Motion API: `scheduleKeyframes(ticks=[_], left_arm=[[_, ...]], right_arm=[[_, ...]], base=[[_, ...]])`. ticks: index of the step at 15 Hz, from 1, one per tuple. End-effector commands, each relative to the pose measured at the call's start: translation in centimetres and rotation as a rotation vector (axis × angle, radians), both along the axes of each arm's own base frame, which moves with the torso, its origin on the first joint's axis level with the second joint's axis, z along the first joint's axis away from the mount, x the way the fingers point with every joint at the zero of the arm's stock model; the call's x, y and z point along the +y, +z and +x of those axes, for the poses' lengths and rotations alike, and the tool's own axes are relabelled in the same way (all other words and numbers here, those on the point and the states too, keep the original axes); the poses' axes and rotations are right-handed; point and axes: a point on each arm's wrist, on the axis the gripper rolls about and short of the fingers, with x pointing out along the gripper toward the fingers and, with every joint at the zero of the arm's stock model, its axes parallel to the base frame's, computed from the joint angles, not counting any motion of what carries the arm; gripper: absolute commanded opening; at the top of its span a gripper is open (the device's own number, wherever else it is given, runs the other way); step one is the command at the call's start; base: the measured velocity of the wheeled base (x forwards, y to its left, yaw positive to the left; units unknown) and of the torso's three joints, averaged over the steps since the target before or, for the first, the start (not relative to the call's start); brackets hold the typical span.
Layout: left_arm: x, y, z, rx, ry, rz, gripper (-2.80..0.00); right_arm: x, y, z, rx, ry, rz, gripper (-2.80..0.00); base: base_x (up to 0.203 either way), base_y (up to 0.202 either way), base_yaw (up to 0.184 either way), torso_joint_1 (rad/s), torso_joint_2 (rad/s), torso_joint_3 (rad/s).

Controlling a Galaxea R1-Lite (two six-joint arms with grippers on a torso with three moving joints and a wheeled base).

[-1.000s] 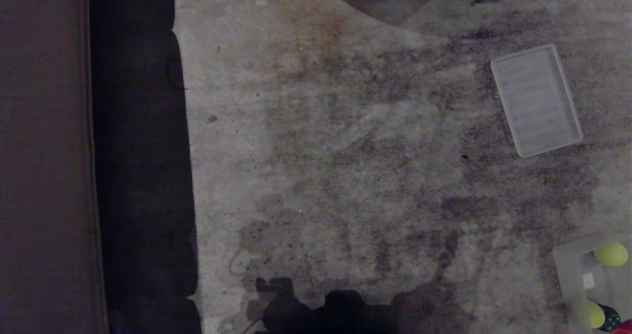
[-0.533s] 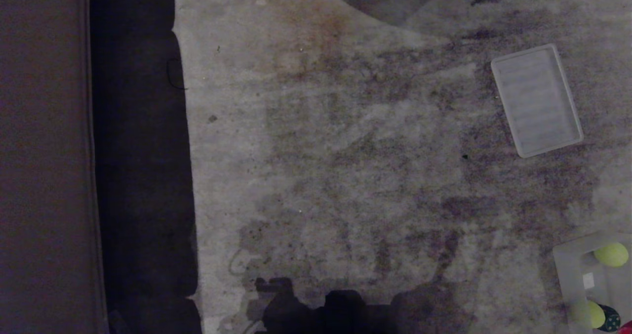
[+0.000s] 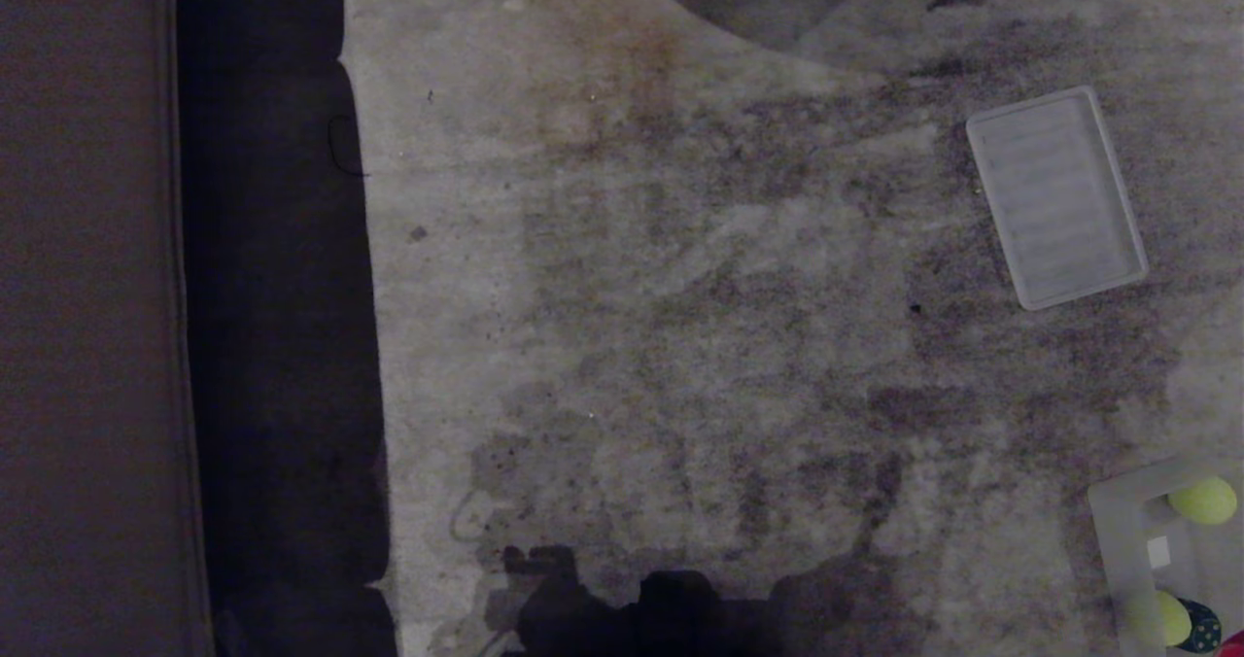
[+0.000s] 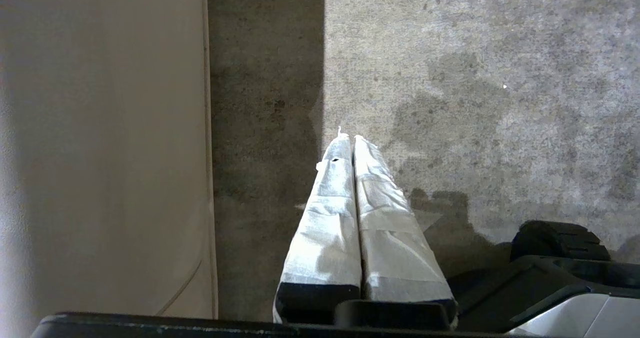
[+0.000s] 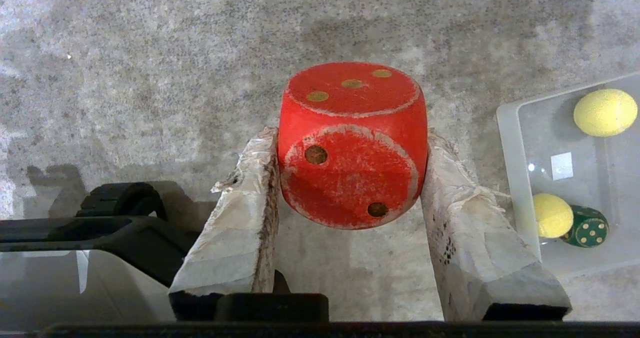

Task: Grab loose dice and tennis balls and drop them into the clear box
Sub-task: Put the toys in the box

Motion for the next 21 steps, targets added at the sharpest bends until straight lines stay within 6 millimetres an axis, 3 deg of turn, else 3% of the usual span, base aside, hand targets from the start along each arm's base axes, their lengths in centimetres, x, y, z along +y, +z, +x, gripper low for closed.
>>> scheduleKeyframes(ticks=[1,21], left_arm=[[0.0,-0.04,0.02,0.003,0.001,-0.001,-2.8],[0.0,-0.04,0.02,0.003,-0.001,0.003,-2.8]], right_arm=[[0.0,0.01,0.02,0.003,0.001,0.0,-2.8],[0.0,0.01,0.02,0.003,0.001,0.0,-2.8]], base=[[0.0,0.0,0.0,0.0,0.0,0.0],[0.0,0.0,0.0,0.003,0.0,0.183]])
